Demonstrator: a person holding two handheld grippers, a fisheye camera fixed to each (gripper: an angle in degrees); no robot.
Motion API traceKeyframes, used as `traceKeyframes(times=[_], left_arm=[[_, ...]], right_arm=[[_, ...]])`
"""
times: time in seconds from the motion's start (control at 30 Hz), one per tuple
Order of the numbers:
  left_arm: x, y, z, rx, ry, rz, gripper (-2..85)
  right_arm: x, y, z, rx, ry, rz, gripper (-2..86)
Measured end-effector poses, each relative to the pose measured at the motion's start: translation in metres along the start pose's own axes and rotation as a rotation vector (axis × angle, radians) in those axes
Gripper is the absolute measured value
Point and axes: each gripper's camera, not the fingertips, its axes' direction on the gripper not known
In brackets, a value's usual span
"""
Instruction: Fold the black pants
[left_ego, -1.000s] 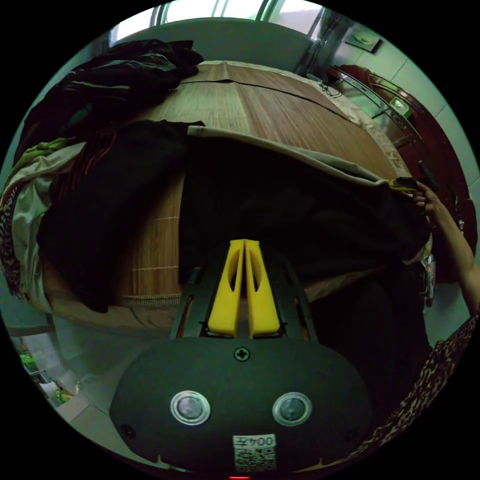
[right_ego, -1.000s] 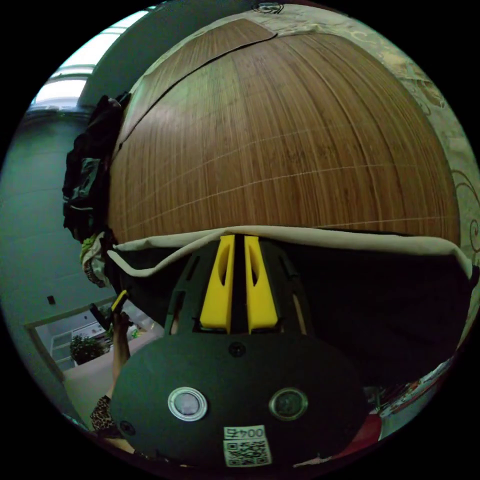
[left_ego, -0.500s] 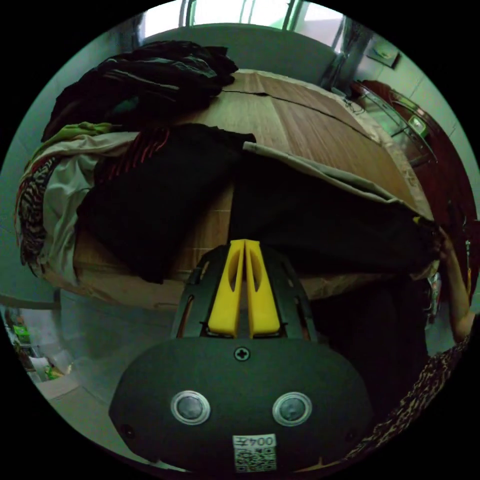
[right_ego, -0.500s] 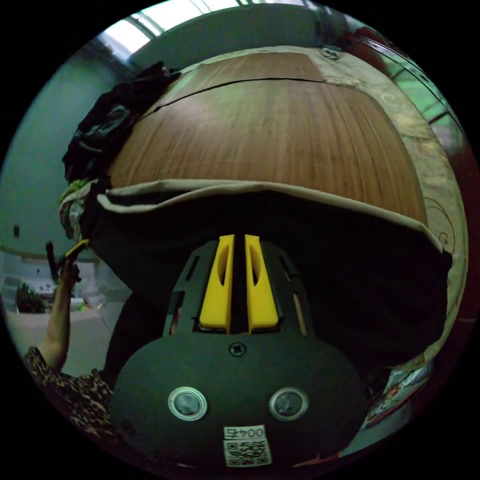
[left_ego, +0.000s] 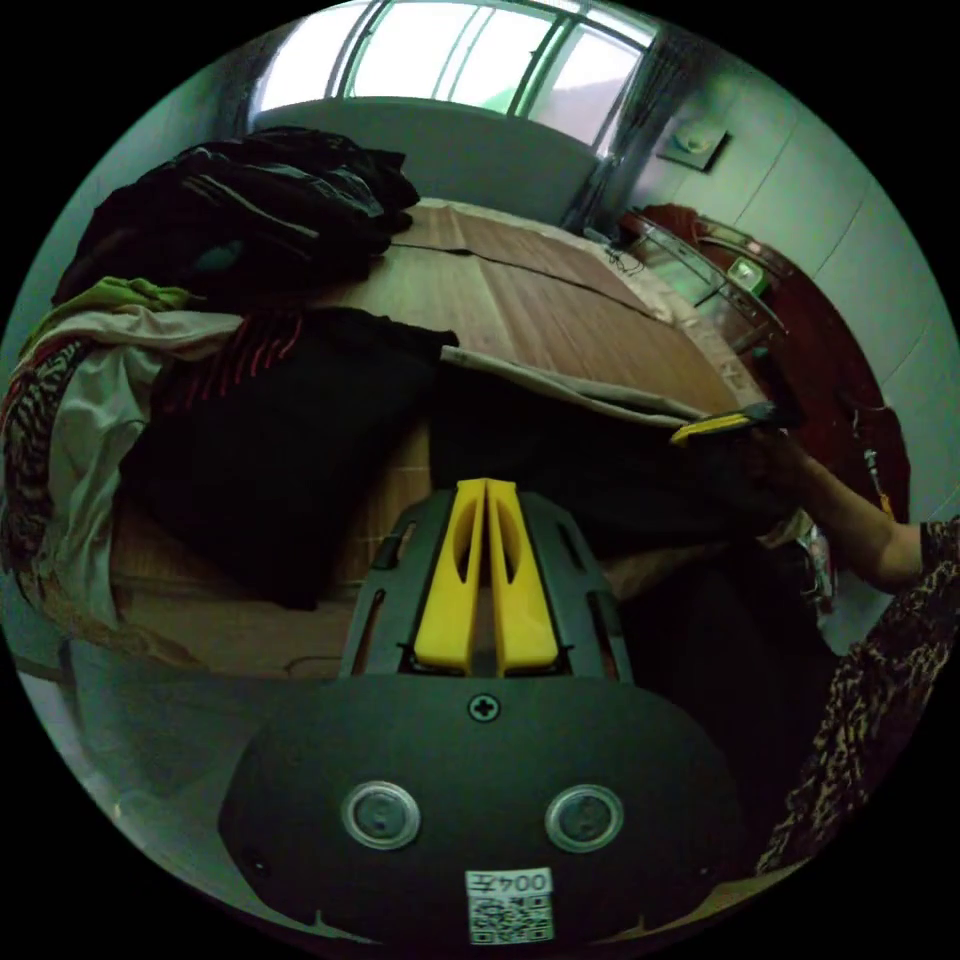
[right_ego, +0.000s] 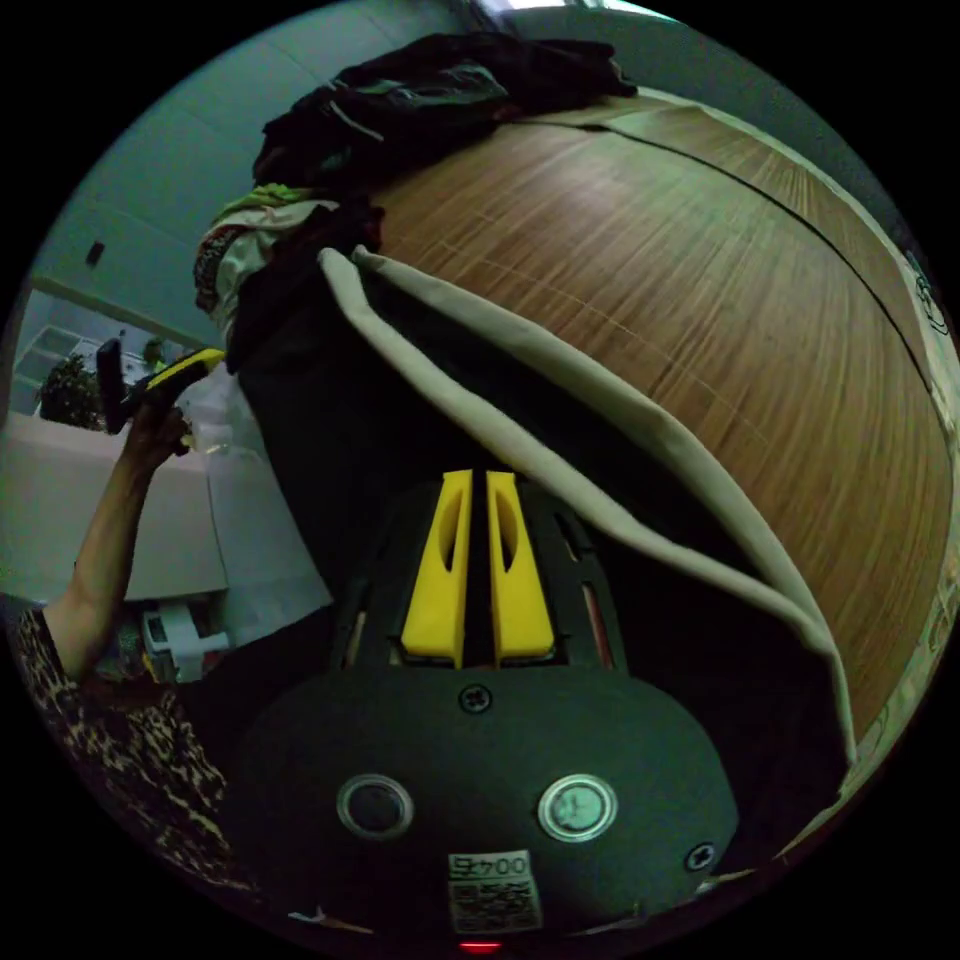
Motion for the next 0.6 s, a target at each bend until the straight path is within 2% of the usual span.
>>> traceKeyframes(times=[0.1,0.2,0.3,0.4,0.6], left_arm=[[0.012,0.004,-0.007,0.06,0.059,-0.036,0.1],[0.044,0.007,0.003,0.053,0.042,-0.02,0.1],[0.094,0.006,0.024,0.029,-0.033,0.045,0.1],[0.159,-0.002,0.056,-0.033,-0.137,0.14,0.2],[0.297,-0.018,0.136,-0.13,-0.183,0.37,0.2]], right_arm=[[0.021,-0.024,-0.003,0.03,-0.035,0.118,3.1],[0.045,-0.027,-0.014,0.109,-0.203,0.255,2.7],[0.042,-0.003,-0.03,0.165,-0.177,0.258,2.7],[0.024,0.044,-0.042,0.118,0.001,0.215,3.0],[0.012,0.186,-0.032,-0.054,0.452,0.275,0.6]])
